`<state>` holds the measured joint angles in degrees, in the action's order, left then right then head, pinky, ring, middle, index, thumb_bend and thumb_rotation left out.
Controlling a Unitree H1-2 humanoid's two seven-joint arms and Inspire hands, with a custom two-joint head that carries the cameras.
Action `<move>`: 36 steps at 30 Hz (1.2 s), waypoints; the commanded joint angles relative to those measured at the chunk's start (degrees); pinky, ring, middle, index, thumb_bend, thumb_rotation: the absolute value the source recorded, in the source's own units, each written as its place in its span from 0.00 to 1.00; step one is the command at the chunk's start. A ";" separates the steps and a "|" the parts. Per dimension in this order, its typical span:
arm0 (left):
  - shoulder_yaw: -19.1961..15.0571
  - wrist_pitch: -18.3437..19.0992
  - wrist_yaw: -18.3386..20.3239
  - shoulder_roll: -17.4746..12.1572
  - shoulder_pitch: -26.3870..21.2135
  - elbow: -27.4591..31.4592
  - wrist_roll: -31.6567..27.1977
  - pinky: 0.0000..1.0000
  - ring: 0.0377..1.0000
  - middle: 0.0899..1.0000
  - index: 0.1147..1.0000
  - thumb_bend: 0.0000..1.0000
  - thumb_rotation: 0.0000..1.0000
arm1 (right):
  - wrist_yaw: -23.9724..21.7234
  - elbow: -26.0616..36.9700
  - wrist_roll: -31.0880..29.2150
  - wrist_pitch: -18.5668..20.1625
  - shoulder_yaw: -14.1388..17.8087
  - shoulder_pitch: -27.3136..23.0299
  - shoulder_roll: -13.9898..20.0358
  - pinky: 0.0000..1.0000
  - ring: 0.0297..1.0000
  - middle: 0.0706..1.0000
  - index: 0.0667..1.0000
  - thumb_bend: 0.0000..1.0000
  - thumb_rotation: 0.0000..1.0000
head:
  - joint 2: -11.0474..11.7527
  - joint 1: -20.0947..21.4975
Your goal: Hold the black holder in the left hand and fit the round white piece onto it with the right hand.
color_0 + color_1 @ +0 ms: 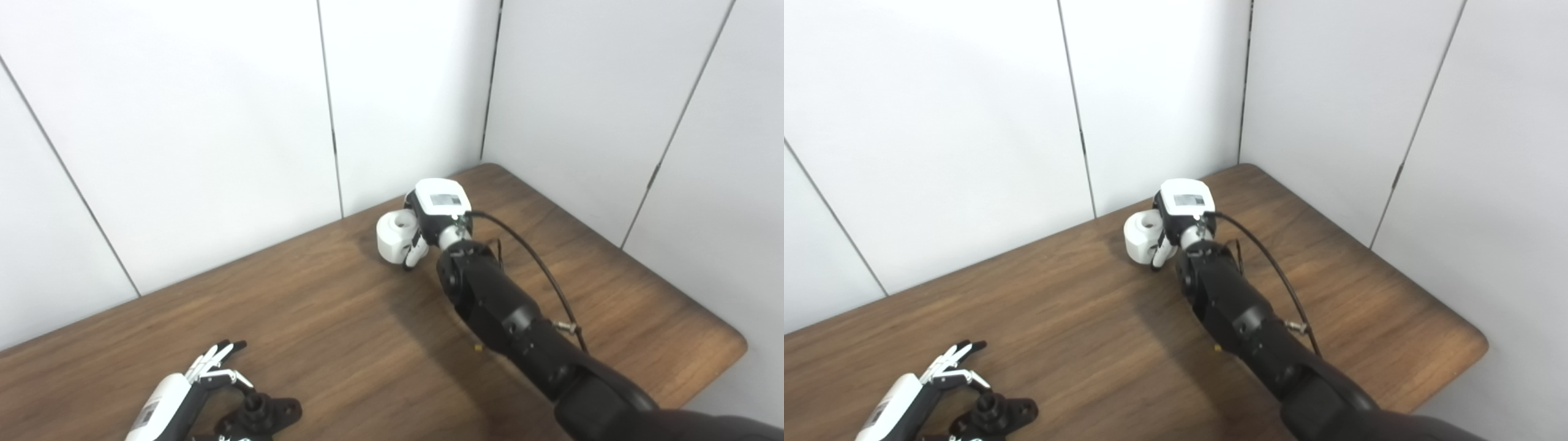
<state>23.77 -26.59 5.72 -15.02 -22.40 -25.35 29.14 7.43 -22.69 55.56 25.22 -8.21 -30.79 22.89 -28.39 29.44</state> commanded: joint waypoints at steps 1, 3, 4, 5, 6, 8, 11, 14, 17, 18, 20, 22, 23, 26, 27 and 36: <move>1.61 0.65 -0.10 -0.03 7.97 -3.75 1.07 1.00 1.00 0.95 0.42 0.52 0.05 | 2.14 0.02 -0.54 0.49 -0.16 -1.90 -0.01 0.72 0.73 0.70 0.45 0.52 0.14 | -0.16 -0.12; 1.73 0.37 -0.31 0.02 7.88 -3.88 1.18 1.00 1.00 0.95 0.42 0.52 0.05 | 2.13 0.45 -0.45 1.05 -0.59 -2.27 0.16 0.72 0.73 0.70 0.45 0.52 0.14 | -0.24 -0.24; 1.72 0.28 -0.41 0.08 7.87 -3.95 1.16 1.00 1.00 0.95 0.42 0.52 0.05 | 2.01 0.66 -0.47 1.17 -0.77 -2.42 0.30 0.72 0.73 0.71 0.45 0.52 0.14 | -0.25 -0.39; 1.70 0.21 -0.45 0.16 7.87 -4.04 1.03 1.00 1.00 0.95 0.42 0.52 0.05 | 2.03 0.81 -0.57 1.16 -0.89 -2.59 0.43 0.73 0.73 0.71 0.45 0.52 0.14 | -0.29 -0.51; 1.71 0.19 -0.51 0.21 7.86 -4.09 1.05 1.00 1.00 0.95 0.42 0.52 0.05 | 1.85 1.16 -0.66 1.16 -1.01 -2.78 0.63 0.72 0.73 0.71 0.45 0.52 0.14 | -0.31 -0.62; 1.74 0.37 -0.39 0.30 7.85 -4.03 1.07 1.00 1.00 0.94 0.42 0.52 0.05 | 1.30 2.14 -1.00 1.05 -1.18 -3.04 1.00 0.73 0.73 0.71 0.45 0.52 0.14 | -0.32 -0.72; 1.75 0.41 -0.44 0.46 7.81 -3.94 1.05 1.00 1.00 0.94 0.42 0.52 0.05 | 1.03 3.68 -1.47 0.28 -1.60 -3.24 1.58 0.73 0.72 0.70 0.45 0.52 0.14 | -0.69 -1.35; 1.61 0.51 -0.84 0.74 7.73 -4.01 1.18 1.00 1.00 0.94 0.42 0.52 0.05 | -0.37 6.43 -3.62 -1.02 -1.24 -3.42 2.03 0.75 0.74 0.71 0.45 0.52 0.14 | -1.49 -3.02; 1.54 1.74 -0.78 1.03 7.78 -3.23 1.65 1.00 1.00 0.94 0.42 0.52 0.05 | -4.33 10.95 -6.02 -1.84 -1.37 -3.28 2.98 0.72 0.74 0.70 0.44 0.52 0.14 | -2.53 -5.22; 1.49 2.16 -0.87 1.17 7.79 -2.90 1.85 1.00 1.00 0.95 0.42 0.52 0.05 | -6.73 13.18 -6.51 -1.48 -1.66 -3.24 3.39 0.70 0.74 0.70 0.44 0.52 0.14 | -3.09 -6.18; 1.42 2.88 -1.25 1.50 7.77 -2.35 2.26 1.00 1.00 0.94 0.42 0.52 0.05 | -11.11 16.96 -6.83 -0.26 -2.16 -3.23 4.02 0.69 0.76 0.72 0.44 0.52 0.14 | -3.98 -7.90; 1.52 3.83 -1.38 1.93 7.61 -1.95 2.79 1.00 1.00 0.94 0.42 0.52 0.06 | -15.44 21.13 -7.31 1.10 -2.29 -3.31 4.23 0.68 0.76 0.73 0.44 0.52 0.14 | -4.87 -9.91; 1.65 4.26 -1.33 2.10 7.51 -1.81 3.13 1.00 1.00 0.94 0.42 0.52 0.05 | -17.49 23.09 -7.30 1.43 -2.29 -3.27 4.24 0.67 0.76 0.73 0.44 0.52 0.14 | -5.17 -10.74; 2.11 5.57 -1.40 2.74 7.33 -1.50 4.16 1.00 1.00 0.95 0.42 0.52 0.05 | -21.94 28.02 -6.25 1.62 -2.41 -2.74 4.18 0.67 0.77 0.73 0.44 0.52 0.14 | -6.24 -14.20; 2.26 6.03 -1.46 3.02 7.29 -1.42 4.46 1.00 1.00 0.95 0.42 0.52 0.05 | -23.13 29.41 -6.04 1.63 -2.32 -2.52 4.14 0.67 0.77 0.73 0.44 0.52 0.14 | -6.66 -15.82; 3.05 9.20 -1.74 5.69 6.67 -0.68 5.81 1.00 1.00 0.95 0.42 0.52 0.06 | -29.52 37.85 -6.17 0.64 -2.63 -1.04 4.86 0.66 0.76 0.72 0.44 0.52 0.14 | -10.49 -25.61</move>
<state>24.25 -20.22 4.00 -11.60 -21.44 -22.75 32.80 -22.27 12.86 48.93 26.53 -11.33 -29.91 26.36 -38.83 3.80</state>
